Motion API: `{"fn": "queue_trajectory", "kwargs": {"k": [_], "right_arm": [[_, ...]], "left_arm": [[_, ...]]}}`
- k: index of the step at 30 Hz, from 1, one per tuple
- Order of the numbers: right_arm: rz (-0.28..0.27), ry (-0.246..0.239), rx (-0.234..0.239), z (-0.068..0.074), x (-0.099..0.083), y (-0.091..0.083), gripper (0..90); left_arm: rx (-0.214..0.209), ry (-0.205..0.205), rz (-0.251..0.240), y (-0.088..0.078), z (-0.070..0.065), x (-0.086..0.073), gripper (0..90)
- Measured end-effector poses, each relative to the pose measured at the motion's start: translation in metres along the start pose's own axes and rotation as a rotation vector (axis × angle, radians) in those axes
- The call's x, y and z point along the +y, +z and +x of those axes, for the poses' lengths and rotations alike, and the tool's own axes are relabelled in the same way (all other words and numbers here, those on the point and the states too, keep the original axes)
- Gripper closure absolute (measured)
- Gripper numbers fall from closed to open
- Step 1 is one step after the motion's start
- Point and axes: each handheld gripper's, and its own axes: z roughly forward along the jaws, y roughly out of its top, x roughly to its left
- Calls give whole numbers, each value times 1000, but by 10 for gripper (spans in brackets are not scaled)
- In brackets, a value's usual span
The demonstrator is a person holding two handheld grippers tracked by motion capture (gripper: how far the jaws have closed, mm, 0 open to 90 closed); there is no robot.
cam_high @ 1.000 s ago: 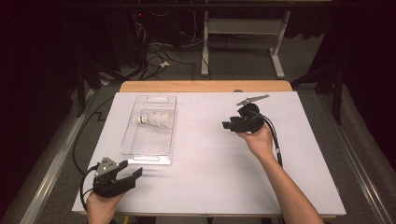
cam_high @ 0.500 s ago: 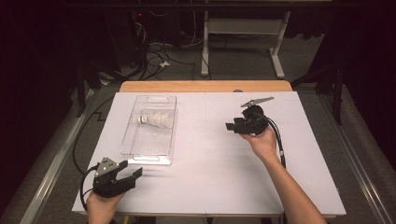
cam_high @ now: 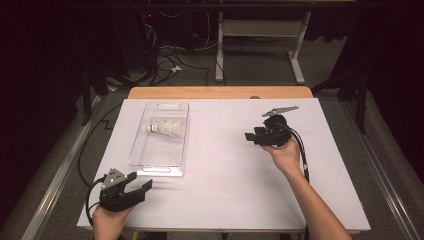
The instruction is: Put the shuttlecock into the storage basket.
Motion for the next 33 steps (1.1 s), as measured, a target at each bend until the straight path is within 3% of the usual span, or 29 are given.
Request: {"fn": "queue_trajectory", "kwargs": {"k": [33], "right_arm": [[-17, 24, -15, -10, -24, -16, 502]], "left_arm": [[3, -6, -4, 0, 0, 0, 348]]}}
